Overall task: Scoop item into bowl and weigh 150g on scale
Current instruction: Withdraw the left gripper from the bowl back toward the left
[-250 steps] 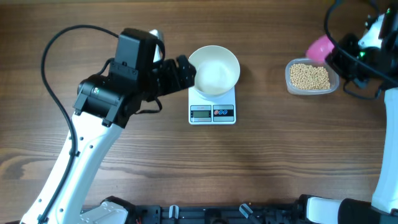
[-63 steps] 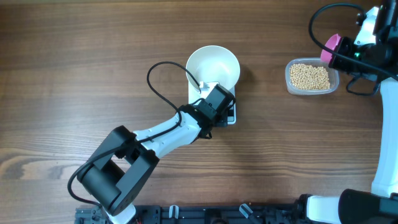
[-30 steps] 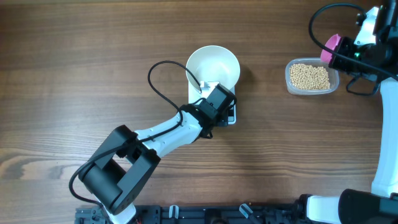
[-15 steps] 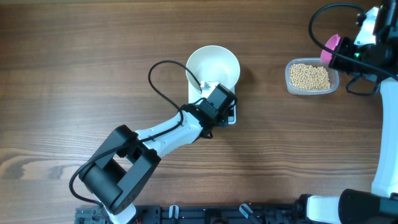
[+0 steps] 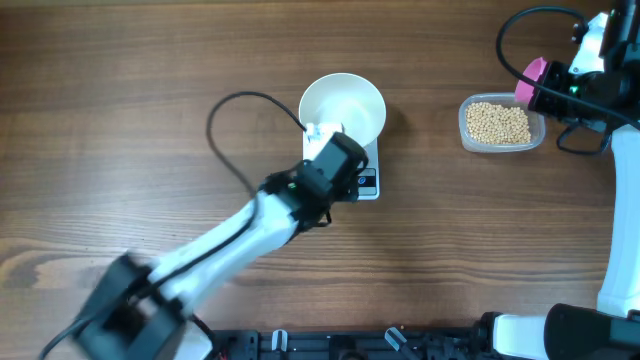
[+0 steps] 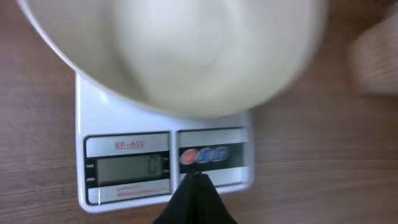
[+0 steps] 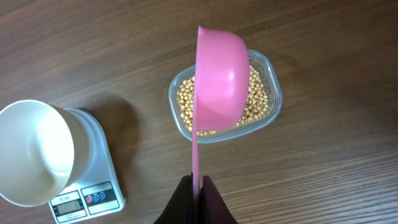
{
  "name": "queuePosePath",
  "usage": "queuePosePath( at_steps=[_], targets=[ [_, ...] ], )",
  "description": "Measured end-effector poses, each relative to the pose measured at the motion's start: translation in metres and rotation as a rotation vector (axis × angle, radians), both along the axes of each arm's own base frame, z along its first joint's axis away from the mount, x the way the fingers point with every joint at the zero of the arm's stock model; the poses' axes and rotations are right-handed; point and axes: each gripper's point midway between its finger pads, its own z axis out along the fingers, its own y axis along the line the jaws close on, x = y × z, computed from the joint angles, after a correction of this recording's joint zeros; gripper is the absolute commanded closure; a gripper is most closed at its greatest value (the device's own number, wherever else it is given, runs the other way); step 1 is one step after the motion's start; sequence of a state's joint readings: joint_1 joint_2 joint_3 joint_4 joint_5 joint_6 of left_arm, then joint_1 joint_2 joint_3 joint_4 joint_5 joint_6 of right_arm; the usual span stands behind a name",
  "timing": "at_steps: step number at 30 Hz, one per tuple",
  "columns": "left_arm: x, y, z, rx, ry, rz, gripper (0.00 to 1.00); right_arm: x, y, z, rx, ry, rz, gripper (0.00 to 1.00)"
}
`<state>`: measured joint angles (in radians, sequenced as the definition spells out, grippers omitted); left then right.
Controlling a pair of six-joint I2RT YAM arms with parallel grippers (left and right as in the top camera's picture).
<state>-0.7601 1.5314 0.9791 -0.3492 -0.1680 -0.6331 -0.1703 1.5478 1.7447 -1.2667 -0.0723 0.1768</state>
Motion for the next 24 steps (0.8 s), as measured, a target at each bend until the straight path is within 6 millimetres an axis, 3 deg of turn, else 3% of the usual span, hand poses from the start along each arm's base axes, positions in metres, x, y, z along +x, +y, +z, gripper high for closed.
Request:
queuePosePath(
  at_steps=[4, 6, 7, 8, 9, 11, 12, 13, 16, 24],
  targets=[
    [-0.007, 0.009, 0.056, -0.081, -0.094, 0.007, 0.63, -0.001, 0.001, -0.001, 0.003, 0.004, 0.001, 0.96],
    [-0.012, 0.021, 0.072, -0.080, -0.125, 0.027, 0.56, -0.001, 0.001, -0.001, 0.005, 0.005, 0.002, 0.96],
    [-0.013, 0.027, 0.077, -0.074, -0.137, 0.041, 0.48, -0.002, 0.001, -0.001, 0.006, 0.008, 0.003, 0.96],
    [-0.014, 0.039, 0.083, -0.059, -0.147, 0.071, 0.31, -0.003, 0.001, -0.001, 0.006, 0.012, 0.006, 0.96],
    [-0.015, 0.050, 0.087, -0.040, -0.157, 0.092, 0.21, -0.003, 0.002, -0.002, 0.004, 0.015, 0.012, 0.96],
    [-0.013, 0.076, 0.095, -0.011, -0.179, 0.161, 0.18, -0.004, 0.004, -0.002, 0.007, 0.017, 0.038, 0.96],
    [-0.013, 0.092, 0.100, 0.004, -0.189, 0.203, 0.12, -0.004, 0.007, -0.002, 0.012, 0.017, 0.060, 0.96],
    [-0.012, 0.104, 0.104, 0.012, -0.198, 0.237, 0.01, -0.004, 0.010, -0.002, 0.018, 0.014, 0.081, 0.96],
    [-0.010, 0.157, 0.118, 0.040, -0.227, 0.387, 0.00, 0.000, 0.024, 0.001, 0.050, -0.016, 0.189, 0.96],
    [-0.009, 0.229, 0.111, 0.117, -0.184, 0.604, 0.00, 0.007, 0.041, 0.009, 0.063, -0.087, 0.368, 0.96]
  ],
)
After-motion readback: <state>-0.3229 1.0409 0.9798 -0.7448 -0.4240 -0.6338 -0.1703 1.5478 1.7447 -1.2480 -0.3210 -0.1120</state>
